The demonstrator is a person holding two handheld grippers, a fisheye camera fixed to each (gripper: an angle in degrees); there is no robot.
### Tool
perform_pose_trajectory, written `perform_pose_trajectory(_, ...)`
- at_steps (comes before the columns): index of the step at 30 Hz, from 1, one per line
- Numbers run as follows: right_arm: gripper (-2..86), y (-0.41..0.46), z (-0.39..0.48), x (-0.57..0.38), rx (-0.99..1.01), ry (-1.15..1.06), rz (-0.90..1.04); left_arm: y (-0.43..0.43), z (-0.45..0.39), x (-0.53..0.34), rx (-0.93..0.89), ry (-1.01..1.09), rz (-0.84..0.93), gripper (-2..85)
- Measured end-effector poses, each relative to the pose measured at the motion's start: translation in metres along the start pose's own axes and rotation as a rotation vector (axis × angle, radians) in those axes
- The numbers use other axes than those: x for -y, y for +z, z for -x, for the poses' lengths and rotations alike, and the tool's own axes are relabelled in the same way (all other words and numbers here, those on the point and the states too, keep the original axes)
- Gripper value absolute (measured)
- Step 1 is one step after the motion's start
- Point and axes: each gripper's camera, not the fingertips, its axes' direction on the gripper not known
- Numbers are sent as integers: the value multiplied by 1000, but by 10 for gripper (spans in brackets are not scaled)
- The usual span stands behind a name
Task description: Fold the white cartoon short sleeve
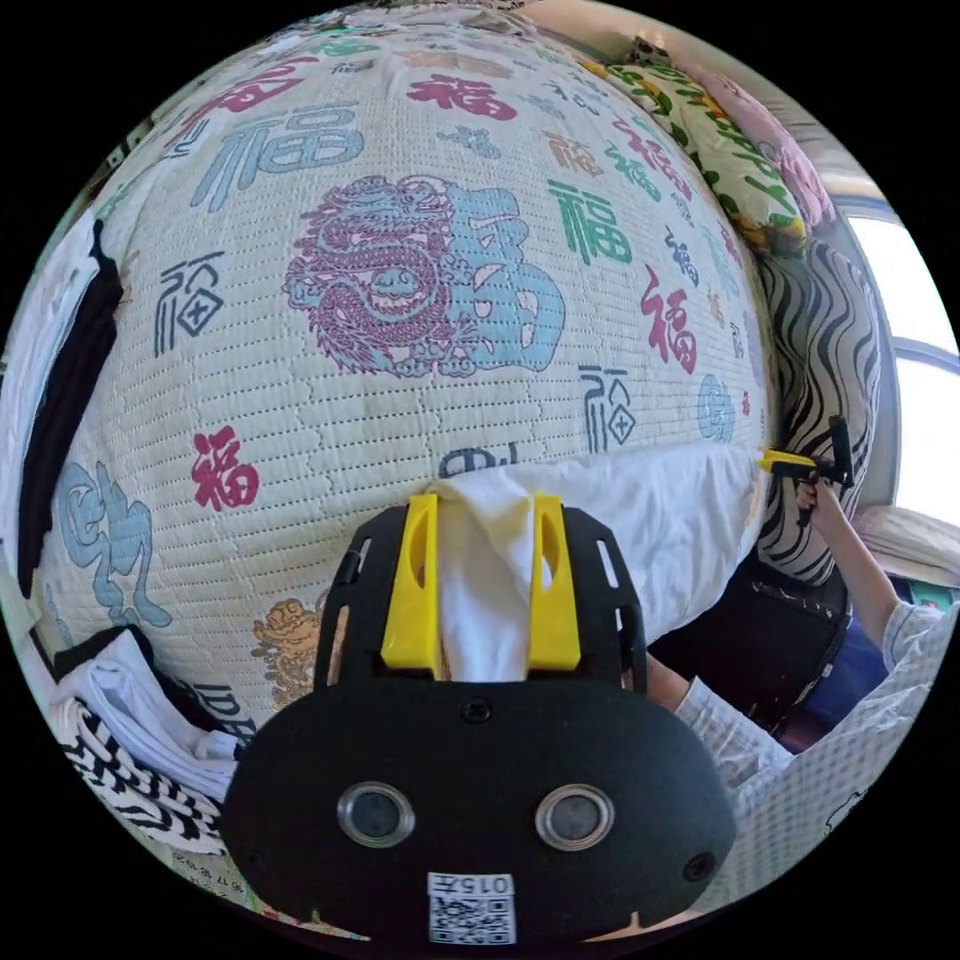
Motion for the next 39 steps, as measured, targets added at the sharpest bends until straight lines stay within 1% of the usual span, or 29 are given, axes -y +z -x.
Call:
perform_pose_trajectory(2, 54, 12, 0, 4, 15, -24, 43, 2, -6, 3, 41, 44, 29, 84)
perform_pose_trajectory(4, 22, 18, -1, 7, 42, -34, 67, 4, -6, 7, -46, 108, 80, 18)
perform_pose_trajectory(7, 3, -1, -7, 7, 65, -31, 33, -18, 10, 15, -107, 75, 58, 3)
perform_pose_trajectory(9, -4, -20, -11, 8, 116, -34, 20, -37, 19, 23, -160, 65, 46, -1)
perform_pose_trajectory(13, -9, -59, -8, 26, 111, -75, 22, -75, 24, 45, -186, 107, 45, -5)
perform_pose_trajectory(16, -9, -63, -2, 49, 47, -110, 96, -93, 29, 70, -202, 141, 33, -5)
perform_pose_trajectory(18, -9, -68, 2, 62, 31, -125, 99, -103, 31, 87, -200, 156, 23, -5)
perform_pose_trajectory(20, -9, -76, 3, 75, 25, -117, 70, -113, 34, 105, -188, 168, -2, -4)
perform_pose_trajectory(23, -6, -96, -1, 102, -9, -99, -4, -135, 49, 138, -194, 146, -95, 4)
perform_pose_trajectory(25, -1, -104, -10, 130, -22, -41, -57, -145, 68, 166, -243, 104, -162, 23)
perform_pose_trajectory(27, 4, -102, -18, 146, -29, 22, -62, -143, 82, 176, -219, 45, -159, 50)
perform_pose_trajectory(28, 8, -98, -22, 148, -80, 78, -40, -143, 88, 171, -196, 29, -154, 54)
perform_pose_trajectory(29, 11, -96, -21, 146, -112, 85, -27, -144, 89, 166, -188, 30, -150, 57)
perform_pose_trajectory(31, 26, -87, -3, 114, -195, 44, -32, -142, 83, 125, -129, 47, -130, 64)
perform_pose_trajectory(32, 30, -84, 6, 102, -199, 24, -40, -139, 80, 110, -128, 48, -125, 66)
perform_pose_trajectory(34, 47, -56, 56, 48, -150, -122, -41, -112, 64, 48, -224, 26, -69, 79)
perform_pose_trajectory(36, 59, -19, 105, 10, -124, -246, 15, -81, 48, 1, -298, -23, -23, 87)
perform_pose_trajectory(37, 64, 7, 138, -12, -120, -327, 40, -61, 37, -27, -316, -60, -9, 91)
perform_pose_trajectory(39, 66, 42, 179, -36, -131, -429, 42, -35, 22, -55, -346, -106, 6, 97)
